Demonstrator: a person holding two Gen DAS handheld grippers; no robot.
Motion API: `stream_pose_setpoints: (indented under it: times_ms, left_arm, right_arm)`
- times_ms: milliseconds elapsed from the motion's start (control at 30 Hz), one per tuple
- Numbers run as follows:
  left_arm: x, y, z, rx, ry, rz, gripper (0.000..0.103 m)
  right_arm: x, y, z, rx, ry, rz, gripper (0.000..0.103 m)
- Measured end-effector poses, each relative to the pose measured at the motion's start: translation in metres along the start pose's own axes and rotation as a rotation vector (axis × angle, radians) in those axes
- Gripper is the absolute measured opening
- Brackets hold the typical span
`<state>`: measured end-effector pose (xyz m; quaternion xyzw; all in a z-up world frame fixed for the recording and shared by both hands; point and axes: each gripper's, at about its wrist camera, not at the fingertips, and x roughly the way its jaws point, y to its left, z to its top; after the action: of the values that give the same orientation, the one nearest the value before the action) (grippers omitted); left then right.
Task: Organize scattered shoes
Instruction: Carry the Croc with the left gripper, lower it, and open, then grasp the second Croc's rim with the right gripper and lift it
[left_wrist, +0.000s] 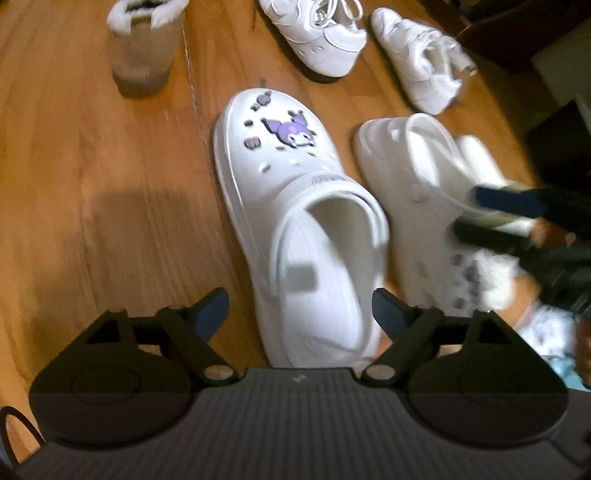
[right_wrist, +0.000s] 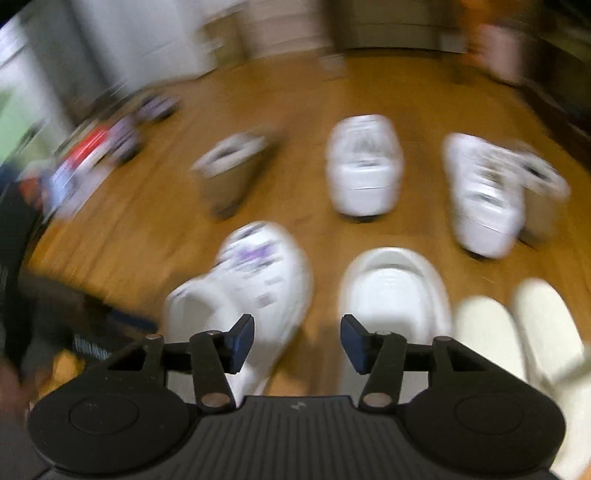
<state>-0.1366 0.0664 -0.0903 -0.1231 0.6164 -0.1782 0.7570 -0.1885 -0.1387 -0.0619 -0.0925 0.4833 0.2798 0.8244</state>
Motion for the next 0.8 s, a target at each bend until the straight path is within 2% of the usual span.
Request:
stream_pose_setpoints:
  times_ms: [67,133,233,300,333,433,567,667,800]
  left_arm:
    - [-0.004,0.003,-0.004,0.003,0.005,-0.001,0.089]
    - [-0.009,0.001,-0.010,0.038,-0.010,0.041,0.091]
    - [-0.012,-0.004,-0.017,0.087,-0.035,0.168,0.092]
    - [-0.014,-0.004,-0.020,0.082,-0.051,0.196,0.092]
    - [-0.015,-0.003,-0.022,0.076,-0.056,0.190,0.093]
    - [-0.018,0.005,-0.026,0.060,-0.063,0.168,0.093]
    - [-0.016,0.014,-0.029,0.057,-0.059,0.176,0.093]
    - [-0.013,0.020,-0.029,0.036,-0.043,0.160,0.093]
    - [-0.011,0.023,-0.028,0.032,-0.040,0.163,0.093]
  right_arm:
    - [0.000,0.014,0.010,-0.122,0.070,0.043,0.052]
    - [-0.003,0.026,0.019,-0.224,0.104,0.052,0.046]
    - [-0.003,0.040,0.029,-0.444,0.092,0.120,0.039]
    - [0.014,0.048,0.034,-0.537,0.138,0.071,0.031]
    - [0.023,0.051,0.036,-0.581,0.160,0.049,0.024]
    - [0.041,0.065,0.038,-0.702,0.177,0.025,0.019]
    - [0.052,0.077,0.037,-0.827,0.168,0.004,0.020]
    - [0.052,0.077,0.040,-0.841,0.180,-0.001,0.021]
    - [0.046,0.080,0.038,-0.868,0.165,0.033,0.026]
